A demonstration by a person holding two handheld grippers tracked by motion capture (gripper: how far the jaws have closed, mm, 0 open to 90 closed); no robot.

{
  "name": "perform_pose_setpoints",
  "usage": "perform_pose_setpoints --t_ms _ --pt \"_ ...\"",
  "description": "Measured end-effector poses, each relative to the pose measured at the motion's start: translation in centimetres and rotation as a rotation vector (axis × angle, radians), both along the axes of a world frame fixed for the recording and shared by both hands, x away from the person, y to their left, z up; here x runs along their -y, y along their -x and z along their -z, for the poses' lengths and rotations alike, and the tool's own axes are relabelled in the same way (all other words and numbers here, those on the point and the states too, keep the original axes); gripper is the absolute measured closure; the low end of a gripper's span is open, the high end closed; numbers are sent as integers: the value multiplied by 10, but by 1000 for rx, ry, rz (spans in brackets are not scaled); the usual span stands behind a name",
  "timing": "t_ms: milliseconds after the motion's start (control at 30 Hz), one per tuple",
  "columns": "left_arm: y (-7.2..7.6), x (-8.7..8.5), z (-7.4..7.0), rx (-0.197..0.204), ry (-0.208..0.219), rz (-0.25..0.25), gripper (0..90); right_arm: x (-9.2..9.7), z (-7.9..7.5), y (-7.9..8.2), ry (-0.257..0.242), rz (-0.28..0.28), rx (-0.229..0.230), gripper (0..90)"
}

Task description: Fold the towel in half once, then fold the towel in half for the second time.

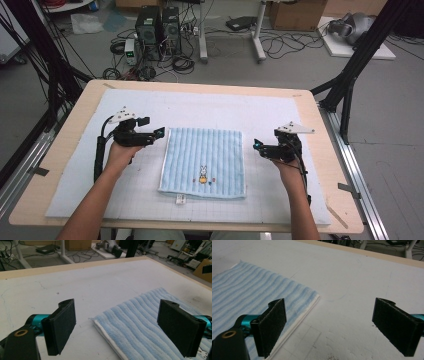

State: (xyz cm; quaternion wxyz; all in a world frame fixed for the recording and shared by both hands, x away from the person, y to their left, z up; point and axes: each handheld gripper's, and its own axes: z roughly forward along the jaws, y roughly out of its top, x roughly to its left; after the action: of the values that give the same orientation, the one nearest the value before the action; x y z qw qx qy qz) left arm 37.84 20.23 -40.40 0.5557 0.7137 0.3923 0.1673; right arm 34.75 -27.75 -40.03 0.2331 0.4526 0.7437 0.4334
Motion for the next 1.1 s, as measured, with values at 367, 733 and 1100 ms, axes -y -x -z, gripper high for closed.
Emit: perform_pose_setpoints --t_ms 367,733,1100 --pt "1 1 -4 1 0 4 158 3 -2 0 5 -9 -3 111" --pt "-18 6 6 -51 22 -12 167 -2 -2 0 13 -31 -11 111" --pt "-40 12 26 -138 -17 -50 242 -5 1 0 9 -49 -34 111"
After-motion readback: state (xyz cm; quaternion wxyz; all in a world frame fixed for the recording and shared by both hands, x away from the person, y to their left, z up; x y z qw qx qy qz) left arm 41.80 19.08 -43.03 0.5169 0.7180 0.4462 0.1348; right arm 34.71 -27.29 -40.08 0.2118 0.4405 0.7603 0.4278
